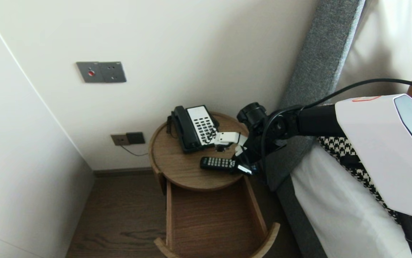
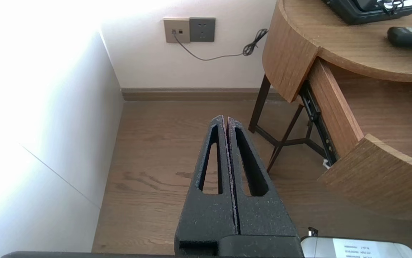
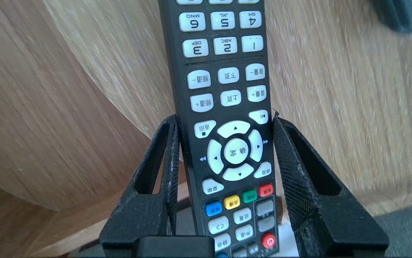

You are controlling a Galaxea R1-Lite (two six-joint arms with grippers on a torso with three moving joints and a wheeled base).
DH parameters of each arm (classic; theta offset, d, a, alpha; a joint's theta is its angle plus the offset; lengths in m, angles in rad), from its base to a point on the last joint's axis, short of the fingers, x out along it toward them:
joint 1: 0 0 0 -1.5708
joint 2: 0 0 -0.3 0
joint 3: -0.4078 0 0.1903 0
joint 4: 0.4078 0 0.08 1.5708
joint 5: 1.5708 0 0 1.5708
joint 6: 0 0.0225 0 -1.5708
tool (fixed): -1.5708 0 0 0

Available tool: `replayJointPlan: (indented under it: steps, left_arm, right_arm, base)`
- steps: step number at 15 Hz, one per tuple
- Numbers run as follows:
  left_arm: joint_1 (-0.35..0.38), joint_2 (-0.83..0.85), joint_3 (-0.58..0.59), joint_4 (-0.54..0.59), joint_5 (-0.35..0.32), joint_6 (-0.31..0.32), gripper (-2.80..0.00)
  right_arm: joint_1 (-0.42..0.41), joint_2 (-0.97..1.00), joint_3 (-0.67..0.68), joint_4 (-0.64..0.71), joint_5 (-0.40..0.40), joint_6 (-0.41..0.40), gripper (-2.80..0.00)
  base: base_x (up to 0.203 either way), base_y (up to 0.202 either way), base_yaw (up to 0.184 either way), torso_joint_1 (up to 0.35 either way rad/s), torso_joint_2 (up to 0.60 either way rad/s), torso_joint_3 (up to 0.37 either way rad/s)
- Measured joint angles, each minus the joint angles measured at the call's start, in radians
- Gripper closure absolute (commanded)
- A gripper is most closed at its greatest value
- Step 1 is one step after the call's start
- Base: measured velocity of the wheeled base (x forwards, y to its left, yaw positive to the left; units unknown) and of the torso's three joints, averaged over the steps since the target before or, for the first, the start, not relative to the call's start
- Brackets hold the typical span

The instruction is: Put the remote controls on the table in the drawer one by one

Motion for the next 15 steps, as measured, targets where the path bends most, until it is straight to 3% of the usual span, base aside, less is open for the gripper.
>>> replayJointPlan:
  steps: [15]
  left_arm:
    - [0.0, 0.0, 0.0, 0.0, 0.0, 0.0, 0.0]
  right_arm:
    - [0.001, 0.03, -0.058, 0.042, -0.071, 0.002, 0.0]
  base:
    - [0.0, 0.0, 0.0, 0.0, 0.0, 0.0]
